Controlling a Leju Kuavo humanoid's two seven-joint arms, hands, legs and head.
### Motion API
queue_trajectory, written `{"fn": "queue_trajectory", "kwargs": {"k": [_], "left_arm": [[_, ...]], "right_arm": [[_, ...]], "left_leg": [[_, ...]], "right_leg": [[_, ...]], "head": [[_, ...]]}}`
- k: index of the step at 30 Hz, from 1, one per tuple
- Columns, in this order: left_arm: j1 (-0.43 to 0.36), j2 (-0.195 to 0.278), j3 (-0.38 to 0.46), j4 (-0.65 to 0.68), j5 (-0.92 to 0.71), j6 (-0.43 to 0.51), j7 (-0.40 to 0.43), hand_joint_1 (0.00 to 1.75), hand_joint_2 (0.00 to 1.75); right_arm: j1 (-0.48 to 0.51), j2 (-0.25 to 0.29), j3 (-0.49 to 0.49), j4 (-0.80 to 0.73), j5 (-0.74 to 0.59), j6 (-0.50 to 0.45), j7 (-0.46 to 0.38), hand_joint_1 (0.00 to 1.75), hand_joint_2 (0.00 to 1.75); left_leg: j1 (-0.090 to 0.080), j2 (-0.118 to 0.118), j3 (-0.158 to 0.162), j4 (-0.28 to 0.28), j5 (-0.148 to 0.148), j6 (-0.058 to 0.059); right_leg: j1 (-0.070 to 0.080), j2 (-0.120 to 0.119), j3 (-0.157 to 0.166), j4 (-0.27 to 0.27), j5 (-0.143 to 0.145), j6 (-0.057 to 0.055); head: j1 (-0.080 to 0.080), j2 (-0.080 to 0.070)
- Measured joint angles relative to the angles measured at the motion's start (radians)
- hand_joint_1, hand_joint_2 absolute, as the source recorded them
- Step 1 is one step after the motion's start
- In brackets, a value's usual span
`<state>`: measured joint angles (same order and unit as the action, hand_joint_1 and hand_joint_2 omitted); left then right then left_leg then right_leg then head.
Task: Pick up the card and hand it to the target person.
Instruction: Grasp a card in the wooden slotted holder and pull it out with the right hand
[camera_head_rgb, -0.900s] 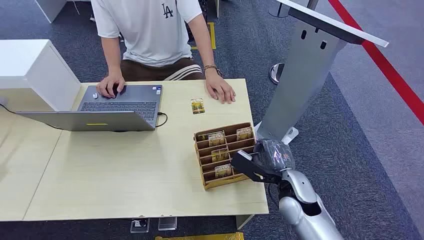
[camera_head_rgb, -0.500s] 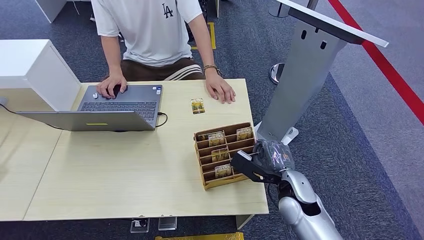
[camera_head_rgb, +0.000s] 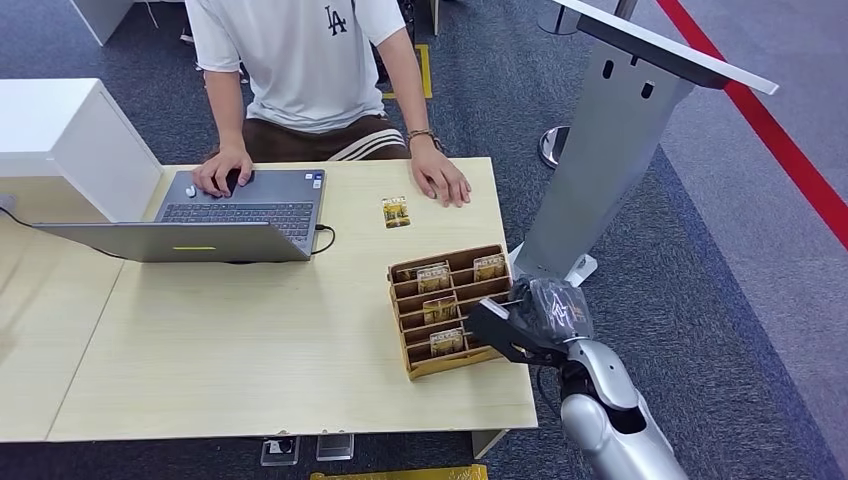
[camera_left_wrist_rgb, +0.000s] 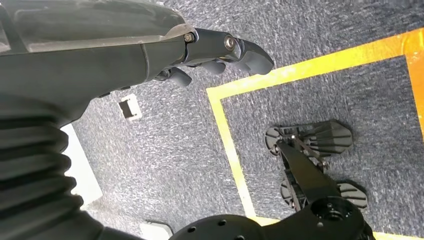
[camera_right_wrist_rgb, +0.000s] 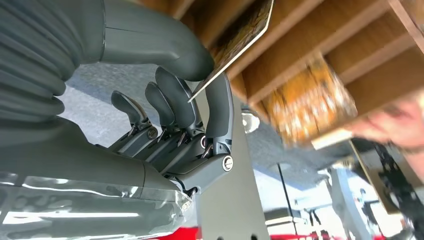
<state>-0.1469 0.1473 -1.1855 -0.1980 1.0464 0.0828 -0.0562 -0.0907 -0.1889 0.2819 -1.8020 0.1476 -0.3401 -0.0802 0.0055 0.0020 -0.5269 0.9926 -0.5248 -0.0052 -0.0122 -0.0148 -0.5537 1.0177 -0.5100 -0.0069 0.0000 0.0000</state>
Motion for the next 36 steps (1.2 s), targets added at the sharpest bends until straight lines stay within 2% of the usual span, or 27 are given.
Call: {"fn": "queue_trajectory", "kwargs": {"k": [36], "left_arm": [[0.002, 0.001, 0.005, 0.000, 0.001, 0.000, 0.000, 0.00, 0.00]], "right_arm": [[-0.007, -0.002, 0.001, 0.022, -0.066, 0.051, 0.025, 0.00, 1.75]], "left_leg": [[0.000, 0.000, 0.000, 0.000, 0.000, 0.000]], "right_leg": [[0.000, 0.000, 0.000, 0.000, 0.000, 0.000]], "head": [[0.002, 0.000]]}}
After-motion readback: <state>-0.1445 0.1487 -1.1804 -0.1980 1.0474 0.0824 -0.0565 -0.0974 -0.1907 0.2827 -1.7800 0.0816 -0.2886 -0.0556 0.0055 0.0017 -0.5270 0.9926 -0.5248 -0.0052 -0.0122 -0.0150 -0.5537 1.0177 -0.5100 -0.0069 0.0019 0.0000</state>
